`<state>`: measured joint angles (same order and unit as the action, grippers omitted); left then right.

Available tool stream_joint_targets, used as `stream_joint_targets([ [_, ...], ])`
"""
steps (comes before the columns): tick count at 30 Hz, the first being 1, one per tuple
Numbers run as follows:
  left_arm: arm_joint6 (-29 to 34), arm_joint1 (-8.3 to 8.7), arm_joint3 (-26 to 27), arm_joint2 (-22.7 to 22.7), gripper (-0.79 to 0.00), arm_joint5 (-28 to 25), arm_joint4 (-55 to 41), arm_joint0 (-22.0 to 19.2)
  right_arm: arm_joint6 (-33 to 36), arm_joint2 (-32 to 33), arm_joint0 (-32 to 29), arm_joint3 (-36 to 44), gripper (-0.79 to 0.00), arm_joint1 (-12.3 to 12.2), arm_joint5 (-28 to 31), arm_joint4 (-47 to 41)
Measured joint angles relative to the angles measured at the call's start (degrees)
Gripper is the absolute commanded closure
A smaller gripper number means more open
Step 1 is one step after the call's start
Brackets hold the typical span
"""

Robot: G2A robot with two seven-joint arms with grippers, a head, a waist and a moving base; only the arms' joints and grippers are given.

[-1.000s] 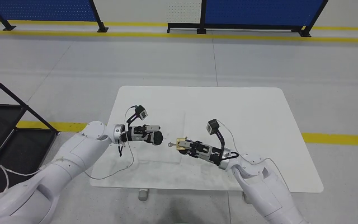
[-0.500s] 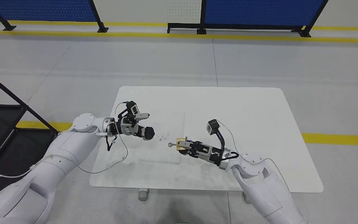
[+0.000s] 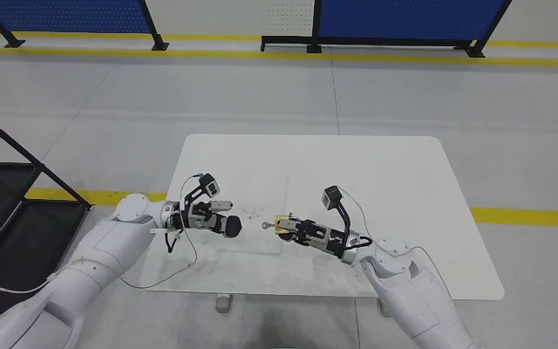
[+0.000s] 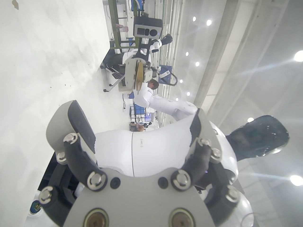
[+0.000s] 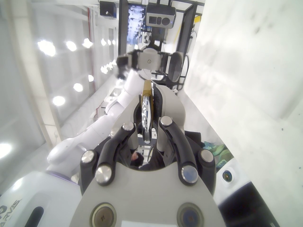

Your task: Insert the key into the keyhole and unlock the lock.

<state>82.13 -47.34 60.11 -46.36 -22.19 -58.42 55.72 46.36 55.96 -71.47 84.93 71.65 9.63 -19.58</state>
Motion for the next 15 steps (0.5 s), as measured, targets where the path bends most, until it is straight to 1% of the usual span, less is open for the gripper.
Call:
stream_joint_targets([
  [5, -2.49, -0.11, 3.21, -0.70, -0.785, 0.14, 1.36, 2.50, 0.00, 0.00, 0.00, 0.00, 0.000, 0.00, 0.00, 0.00],
  [9, -6.74, -0.38, 6.48, -1.10, -0.785, 0.94, 2.93, 4.19, 0.00, 0.00, 0.00, 0.00, 0.000, 0.00, 0.00, 0.00],
  [15, -12.23, -0.73, 9.93, -2.07, -0.785, 1.25, 5.20, 5.89, 0.00, 0.00, 0.00, 0.00, 0.000, 0.00, 0.00, 0.00],
])
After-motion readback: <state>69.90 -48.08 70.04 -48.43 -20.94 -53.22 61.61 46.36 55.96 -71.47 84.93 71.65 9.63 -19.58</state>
